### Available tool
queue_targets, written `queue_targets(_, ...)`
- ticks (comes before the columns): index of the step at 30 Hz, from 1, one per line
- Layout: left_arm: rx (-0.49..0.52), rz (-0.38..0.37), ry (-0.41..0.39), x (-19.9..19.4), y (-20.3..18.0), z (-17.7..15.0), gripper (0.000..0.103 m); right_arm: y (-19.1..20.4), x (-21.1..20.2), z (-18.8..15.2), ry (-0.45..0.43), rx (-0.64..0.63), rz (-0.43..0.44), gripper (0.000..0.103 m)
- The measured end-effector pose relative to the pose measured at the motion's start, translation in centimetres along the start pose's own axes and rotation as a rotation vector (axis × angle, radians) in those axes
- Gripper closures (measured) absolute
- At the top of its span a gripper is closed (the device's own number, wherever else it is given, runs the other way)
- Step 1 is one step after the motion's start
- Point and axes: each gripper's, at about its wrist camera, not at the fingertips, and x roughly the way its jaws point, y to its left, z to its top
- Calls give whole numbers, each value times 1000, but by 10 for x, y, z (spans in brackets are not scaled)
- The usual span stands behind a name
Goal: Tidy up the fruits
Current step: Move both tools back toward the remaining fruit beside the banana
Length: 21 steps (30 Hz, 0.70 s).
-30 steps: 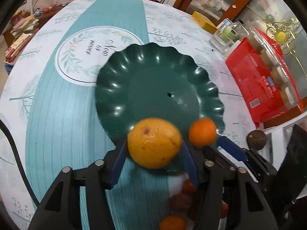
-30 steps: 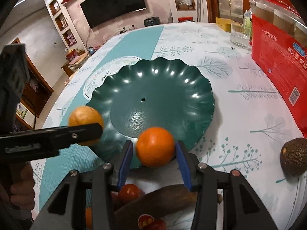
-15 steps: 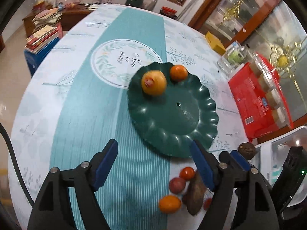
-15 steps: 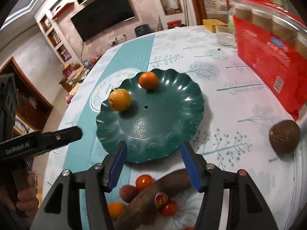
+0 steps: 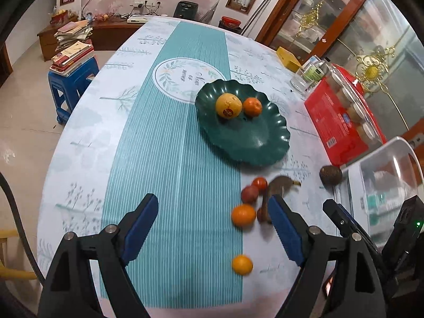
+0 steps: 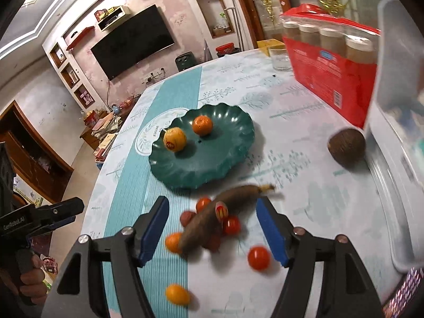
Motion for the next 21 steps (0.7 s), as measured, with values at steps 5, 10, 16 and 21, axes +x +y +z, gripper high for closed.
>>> queue_targets(5, 17, -14, 7, -19, 2, -32, 19, 2, -24, -28, -7, 6, -18, 34)
queue_targets(10, 37, -20, 19, -30, -2, -56, 19, -1, -42, -54, 0, 25, -33, 34)
queue_targets(16, 77, -34, 53, -33, -14, -80, 19, -10, -55, -83, 36, 67, -47, 34)
queue_targets(21, 110, -17, 52, -33, -27, -87, 19, -18, -57, -91, 62, 69, -47, 34)
